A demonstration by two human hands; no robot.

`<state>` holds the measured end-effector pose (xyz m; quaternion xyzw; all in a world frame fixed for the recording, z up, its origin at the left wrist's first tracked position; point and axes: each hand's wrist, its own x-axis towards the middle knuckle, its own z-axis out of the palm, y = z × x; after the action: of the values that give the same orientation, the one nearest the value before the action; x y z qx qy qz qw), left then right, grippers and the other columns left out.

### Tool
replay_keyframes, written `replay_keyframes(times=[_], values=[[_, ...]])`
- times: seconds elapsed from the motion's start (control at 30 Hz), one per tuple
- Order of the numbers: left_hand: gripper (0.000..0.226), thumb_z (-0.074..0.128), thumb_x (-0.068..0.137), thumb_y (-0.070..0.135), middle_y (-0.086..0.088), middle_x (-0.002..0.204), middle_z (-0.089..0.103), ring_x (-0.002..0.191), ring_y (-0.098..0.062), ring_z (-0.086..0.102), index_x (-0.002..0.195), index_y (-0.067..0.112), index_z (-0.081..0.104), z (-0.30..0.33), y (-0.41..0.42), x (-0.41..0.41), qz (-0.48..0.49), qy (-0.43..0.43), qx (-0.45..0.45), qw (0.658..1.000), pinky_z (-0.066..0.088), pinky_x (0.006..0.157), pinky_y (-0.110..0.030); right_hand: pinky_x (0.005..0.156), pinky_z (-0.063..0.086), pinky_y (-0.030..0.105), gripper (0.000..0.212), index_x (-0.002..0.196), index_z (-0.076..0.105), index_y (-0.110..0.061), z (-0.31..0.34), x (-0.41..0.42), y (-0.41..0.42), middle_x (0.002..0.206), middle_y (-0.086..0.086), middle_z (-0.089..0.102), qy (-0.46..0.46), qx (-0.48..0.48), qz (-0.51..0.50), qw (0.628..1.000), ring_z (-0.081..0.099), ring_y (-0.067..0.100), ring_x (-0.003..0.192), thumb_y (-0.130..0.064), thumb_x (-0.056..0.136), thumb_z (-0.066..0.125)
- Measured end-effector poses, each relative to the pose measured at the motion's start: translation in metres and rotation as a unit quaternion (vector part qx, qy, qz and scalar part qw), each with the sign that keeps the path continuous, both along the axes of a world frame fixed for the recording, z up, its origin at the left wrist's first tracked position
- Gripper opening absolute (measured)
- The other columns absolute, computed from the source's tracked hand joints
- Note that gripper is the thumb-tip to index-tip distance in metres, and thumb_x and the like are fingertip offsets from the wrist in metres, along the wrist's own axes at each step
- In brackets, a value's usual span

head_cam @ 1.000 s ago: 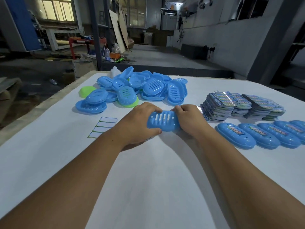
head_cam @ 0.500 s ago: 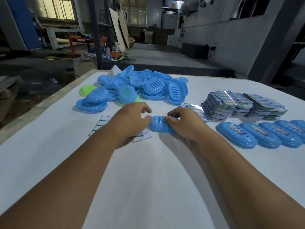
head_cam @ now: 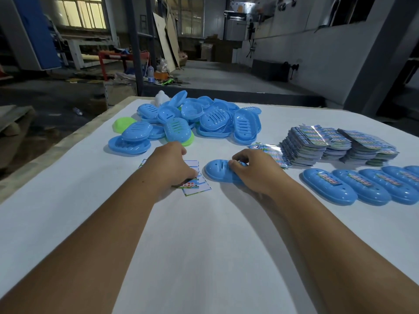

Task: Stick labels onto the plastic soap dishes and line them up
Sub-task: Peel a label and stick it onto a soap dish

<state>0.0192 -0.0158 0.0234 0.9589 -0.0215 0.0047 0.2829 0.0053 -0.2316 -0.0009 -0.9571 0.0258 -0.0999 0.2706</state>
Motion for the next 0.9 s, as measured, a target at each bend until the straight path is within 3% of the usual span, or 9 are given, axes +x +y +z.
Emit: replay_keyframes(times=[0.13, 0.27, 0.37, 0.47, 0.53, 0.6, 0.7, 0.77, 0.9], values=[[0.063, 0.085, 0.077, 0.037, -0.001, 0.132, 0.056, 0.107, -0.016, 0.053, 0.131, 0.028, 0.054, -0.001, 0.001, 0.002, -0.006, 0.014, -0.025, 1.000, 0.040, 0.079, -0.028, 0.098, 0.049, 0.041, 0.031, 0.116, 0.069, -0.026, 0.000, 0.000, 0.000, 0.120, -0.003, 0.069, 0.002, -0.005, 0.001, 1.000, 0.058, 0.023, 0.115, -0.046, 0.098, 0.054], [0.063, 0.086, 0.075, 0.031, 0.002, 0.126, 0.055, 0.101, -0.014, 0.053, 0.129, 0.030, 0.054, -0.002, 0.000, 0.003, -0.003, 0.009, -0.064, 0.998, 0.038, 0.062, -0.022, 0.099, 0.048, 0.040, 0.030, 0.115, 0.069, -0.026, 0.000, 0.000, 0.000, 0.120, -0.003, 0.069, -0.001, -0.006, 0.001, 1.000, 0.058, 0.023, 0.115, -0.045, 0.099, 0.054], [0.070, 0.088, 0.072, 0.023, 0.001, 0.124, 0.052, 0.102, -0.015, 0.050, 0.132, 0.030, 0.051, -0.002, -0.002, 0.004, 0.003, -0.028, -0.069, 0.997, 0.037, 0.065, -0.023, 0.099, 0.048, 0.040, 0.030, 0.116, 0.068, -0.026, 0.000, 0.000, 0.001, 0.121, -0.003, 0.068, 0.001, -0.007, 0.000, 1.000, 0.058, 0.023, 0.115, -0.046, 0.098, 0.055], [0.069, 0.083, 0.074, 0.011, -0.003, 0.128, 0.054, 0.104, -0.016, 0.053, 0.132, 0.029, 0.051, -0.002, -0.003, 0.007, 0.012, -0.066, -0.074, 0.995, 0.045, 0.078, -0.028, 0.099, 0.048, 0.039, 0.033, 0.120, 0.067, -0.026, 0.000, -0.001, 0.001, 0.124, -0.002, 0.067, 0.003, -0.007, -0.004, 1.000, 0.057, 0.023, 0.118, -0.047, 0.098, 0.055], [0.063, 0.081, 0.075, 0.009, 0.000, 0.118, 0.058, 0.100, -0.016, 0.060, 0.127, 0.030, 0.054, -0.001, -0.003, 0.007, 0.017, -0.087, -0.115, 0.989, 0.053, 0.082, -0.033, 0.102, 0.045, 0.039, 0.037, 0.127, 0.065, -0.026, 0.001, -0.004, 0.002, 0.128, -0.001, 0.064, -0.013, -0.013, -0.007, 1.000, 0.055, 0.024, 0.121, -0.047, 0.098, 0.055], [0.052, 0.081, 0.076, 0.014, 0.007, 0.100, 0.059, 0.088, -0.009, 0.061, 0.120, 0.031, 0.058, 0.001, -0.003, 0.008, 0.015, -0.110, -0.161, 0.981, 0.054, 0.074, -0.032, 0.102, 0.044, 0.038, 0.035, 0.127, 0.066, -0.026, 0.002, -0.006, 0.004, 0.126, -0.001, 0.064, -0.072, -0.015, 0.004, 0.997, 0.055, 0.023, 0.118, -0.045, 0.098, 0.057], [0.038, 0.081, 0.080, 0.020, 0.001, 0.092, 0.069, 0.083, -0.015, 0.070, 0.111, 0.032, 0.062, 0.006, -0.005, 0.008, -0.007, -0.123, -0.251, 0.960, 0.059, 0.075, -0.037, 0.088, 0.048, 0.028, 0.029, 0.119, 0.070, -0.028, 0.008, -0.011, 0.012, 0.110, -0.014, 0.069, -0.148, 0.058, 0.034, 0.987, 0.058, 0.005, 0.097, -0.044, 0.097, 0.061], [0.035, 0.081, 0.081, 0.018, 0.000, 0.088, 0.075, 0.078, -0.016, 0.074, 0.107, 0.032, 0.063, 0.008, -0.008, 0.005, -0.030, -0.113, -0.330, 0.937, 0.061, 0.072, -0.037, 0.078, 0.047, 0.021, 0.031, 0.120, 0.069, -0.029, 0.010, -0.014, 0.017, 0.094, -0.022, 0.071, -0.140, 0.121, 0.057, 0.981, 0.061, 0.000, 0.086, -0.045, 0.094, 0.066], [0.031, 0.080, 0.083, 0.012, 0.000, 0.085, 0.078, 0.074, -0.017, 0.076, 0.105, 0.028, 0.065, 0.009, -0.013, 0.003, -0.056, -0.087, -0.416, 0.904, 0.062, 0.068, -0.036, 0.081, 0.059, 0.038, 0.028, 0.119, 0.069, -0.021, 0.012, -0.018, 0.024, 0.079, -0.012, 0.077, -0.095, 0.235, 0.112, 0.961, 0.072, 0.012, 0.077, -0.028, 0.092, 0.074]])
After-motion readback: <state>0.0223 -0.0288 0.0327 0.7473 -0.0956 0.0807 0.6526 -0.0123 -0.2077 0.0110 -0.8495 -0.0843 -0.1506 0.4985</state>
